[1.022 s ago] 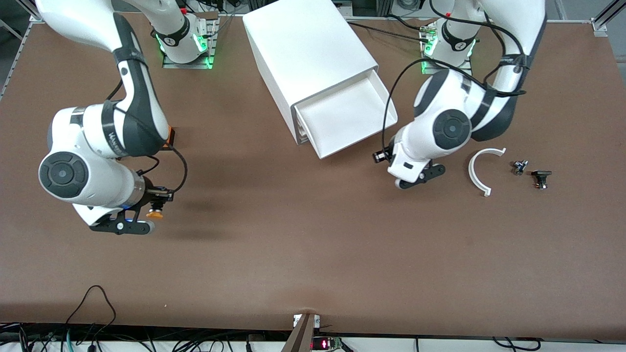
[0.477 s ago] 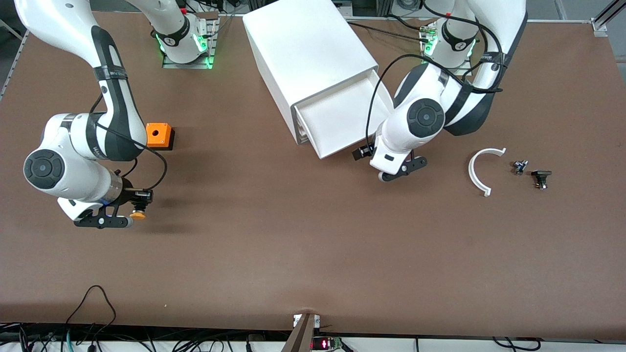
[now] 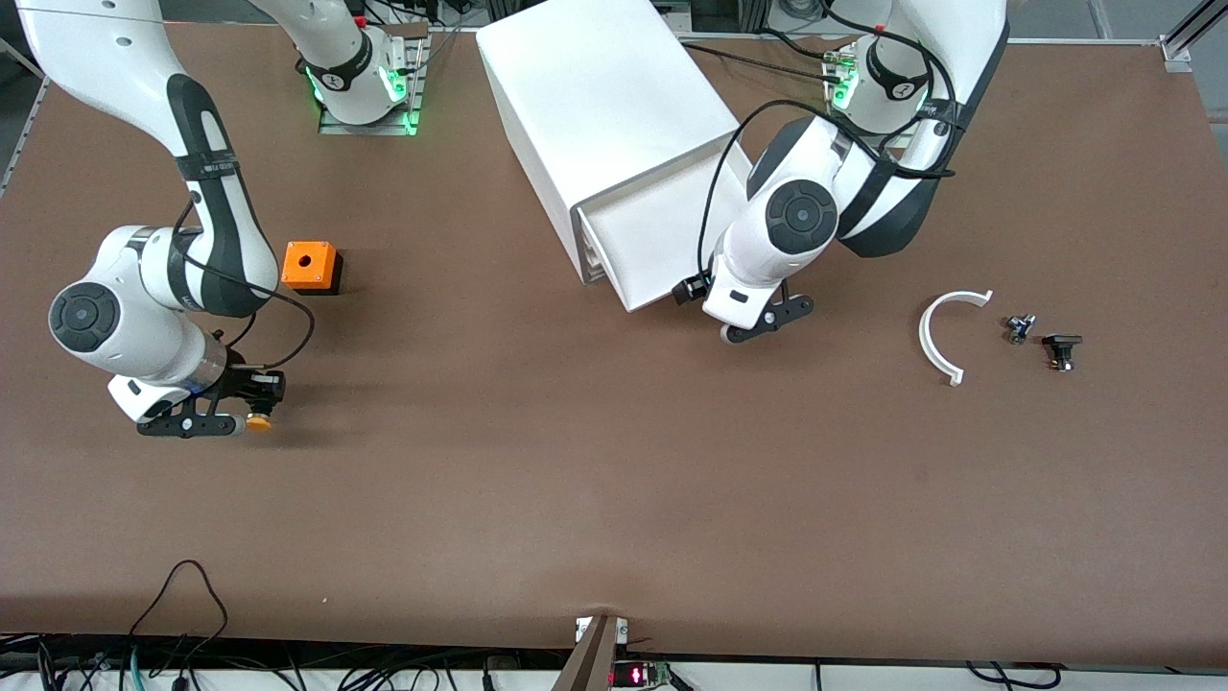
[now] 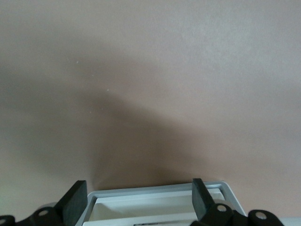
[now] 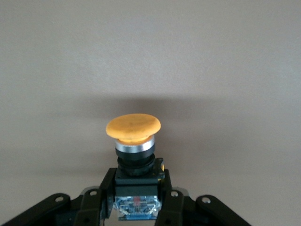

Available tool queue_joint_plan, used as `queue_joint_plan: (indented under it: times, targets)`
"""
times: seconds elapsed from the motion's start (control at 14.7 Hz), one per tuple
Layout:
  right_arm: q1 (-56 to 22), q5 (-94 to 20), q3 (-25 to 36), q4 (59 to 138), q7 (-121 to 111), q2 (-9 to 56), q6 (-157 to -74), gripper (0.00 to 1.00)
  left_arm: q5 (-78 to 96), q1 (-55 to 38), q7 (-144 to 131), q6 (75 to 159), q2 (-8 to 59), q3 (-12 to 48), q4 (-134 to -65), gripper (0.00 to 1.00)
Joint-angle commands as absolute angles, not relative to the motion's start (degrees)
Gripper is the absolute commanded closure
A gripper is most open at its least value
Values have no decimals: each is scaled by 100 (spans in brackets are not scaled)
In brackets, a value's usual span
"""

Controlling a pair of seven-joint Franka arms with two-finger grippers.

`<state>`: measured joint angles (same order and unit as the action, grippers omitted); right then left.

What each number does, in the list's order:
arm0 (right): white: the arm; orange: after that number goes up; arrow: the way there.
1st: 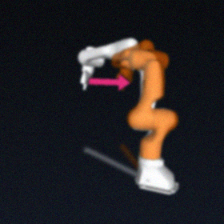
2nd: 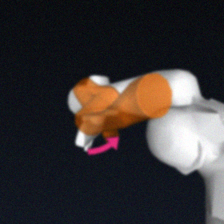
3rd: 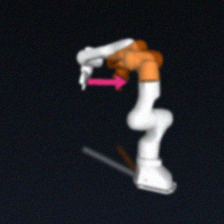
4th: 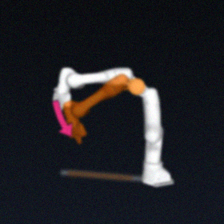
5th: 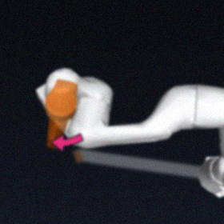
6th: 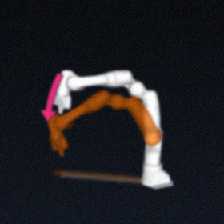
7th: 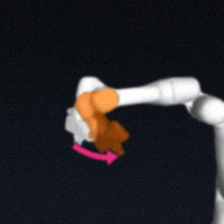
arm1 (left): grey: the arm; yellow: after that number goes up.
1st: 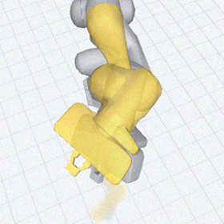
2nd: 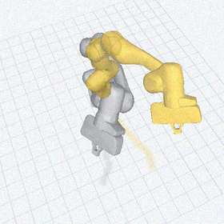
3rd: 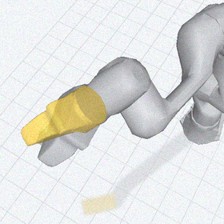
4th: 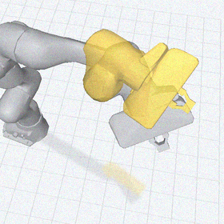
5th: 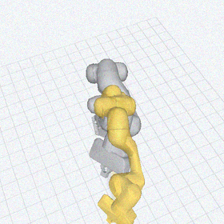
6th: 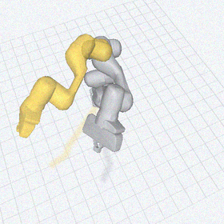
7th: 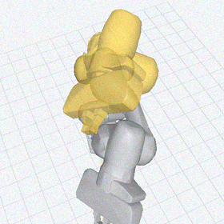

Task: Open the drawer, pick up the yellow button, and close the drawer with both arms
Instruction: 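Push the open drawer closed with the left gripper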

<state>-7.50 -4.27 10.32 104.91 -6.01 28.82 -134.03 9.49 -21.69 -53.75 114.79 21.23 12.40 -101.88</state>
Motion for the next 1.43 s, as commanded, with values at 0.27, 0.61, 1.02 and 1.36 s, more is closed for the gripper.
queue_joint_plan:
  times: [0.27,0.61,1.02,1.36]
  targets:
    - [-484,-721,967,10626,-1116,3190,-13930,100,887,-2180,-5519,11558,1714,1599,-10679,2]
    - [-448,-747,958,10626,-1116,3436,-14176,100,984,-2162,-5678,11549,1714,1933,-10723,2]
    - [-413,-861,940,10626,-1116,3533,-14185,100,1327,-2144,-5783,11505,1705,2180,-10731,2]
    - [-404,-861,932,10617,-1107,3533,-14177,84,1468,-2144,-5792,11321,1714,2338,-10731,2]
